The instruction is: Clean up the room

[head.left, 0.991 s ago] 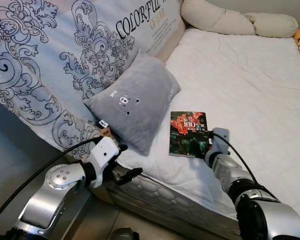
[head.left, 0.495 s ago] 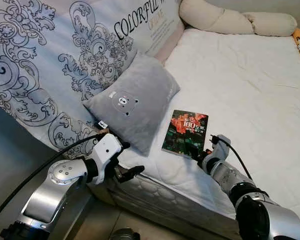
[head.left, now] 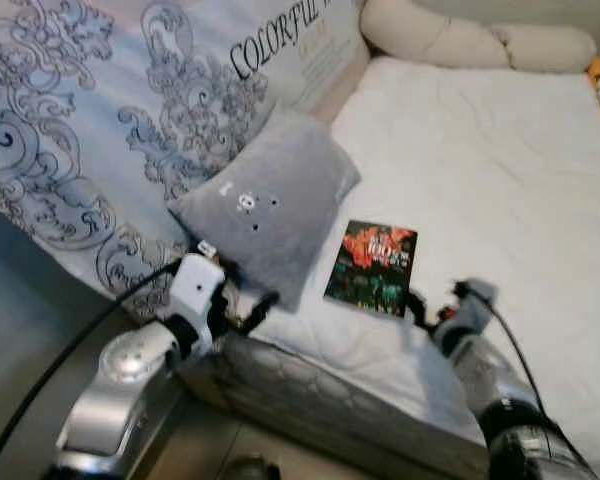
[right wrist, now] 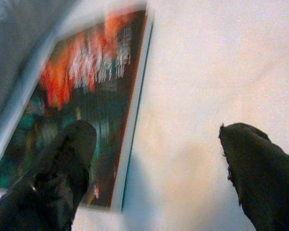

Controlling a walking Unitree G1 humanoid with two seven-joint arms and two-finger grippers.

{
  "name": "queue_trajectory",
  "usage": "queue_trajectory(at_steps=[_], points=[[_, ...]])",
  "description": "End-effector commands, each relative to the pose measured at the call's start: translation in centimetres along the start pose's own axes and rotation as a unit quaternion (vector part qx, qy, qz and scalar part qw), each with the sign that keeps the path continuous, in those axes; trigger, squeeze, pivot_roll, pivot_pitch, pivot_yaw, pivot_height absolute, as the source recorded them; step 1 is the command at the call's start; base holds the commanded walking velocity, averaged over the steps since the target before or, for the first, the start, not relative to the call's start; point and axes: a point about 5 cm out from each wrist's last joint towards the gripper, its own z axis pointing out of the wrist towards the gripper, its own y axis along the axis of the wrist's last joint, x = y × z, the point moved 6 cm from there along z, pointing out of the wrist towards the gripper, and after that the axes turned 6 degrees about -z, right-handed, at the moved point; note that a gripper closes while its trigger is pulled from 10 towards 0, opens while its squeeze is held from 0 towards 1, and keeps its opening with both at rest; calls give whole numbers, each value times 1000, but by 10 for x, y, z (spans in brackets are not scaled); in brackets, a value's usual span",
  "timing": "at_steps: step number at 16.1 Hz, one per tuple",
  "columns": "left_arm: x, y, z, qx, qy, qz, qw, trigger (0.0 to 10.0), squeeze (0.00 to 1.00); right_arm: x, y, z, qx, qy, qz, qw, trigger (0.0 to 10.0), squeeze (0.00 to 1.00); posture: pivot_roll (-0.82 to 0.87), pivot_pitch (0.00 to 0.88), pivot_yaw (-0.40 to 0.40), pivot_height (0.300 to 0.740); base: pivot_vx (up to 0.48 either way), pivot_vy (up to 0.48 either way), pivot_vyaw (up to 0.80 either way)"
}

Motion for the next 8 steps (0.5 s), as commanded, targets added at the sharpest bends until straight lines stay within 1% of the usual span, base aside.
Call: queue_trajectory(at_steps=[1, 2, 3, 4, 6, 7, 8], points=[[13, -2, -2, -1, 44, -13, 999, 10000, 0, 10, 13, -5, -22, 0, -17, 1000, 10000, 0, 113, 0, 37, 740, 0, -386, 0], [13, -5, -1, -5, 65, -22, 998, 10000, 0, 17, 20, -17, -52, -13, -58, 997, 10000, 0, 107, 0, 33, 740, 0, -424, 0], [12, -6, 0, -5, 74, -22, 997, 10000, 0, 22, 24, -22, -66, -20, -86, 994, 10000, 0, 102, 0, 36, 740, 0, -480, 0], [17, -7, -1, -11, 106, -21, 994, 10000, 0, 29, 29, -28, -83, -23, -110, 990, 10000, 0, 100, 0, 43, 740, 0, -480, 0], [22, -14, -4, -11, 146, -24, 989, 10000, 0, 30, 37, -34, -88, -29, -129, 987, 10000, 0, 103, 0, 41, 740, 0, -480, 0], [25, -16, -6, -10, 155, -20, 988, 10000, 0, 28, 39, -37, -83, -42, -128, 987, 10000, 0, 105, 0, 25, 740, 0, -480, 0], [29, -13, -9, -11, 163, -17, 986, 10000, 0, 31, 42, -39, -86, -42, -135, 986, 10000, 0, 107, 0, 22, 740, 0, -480, 0]])
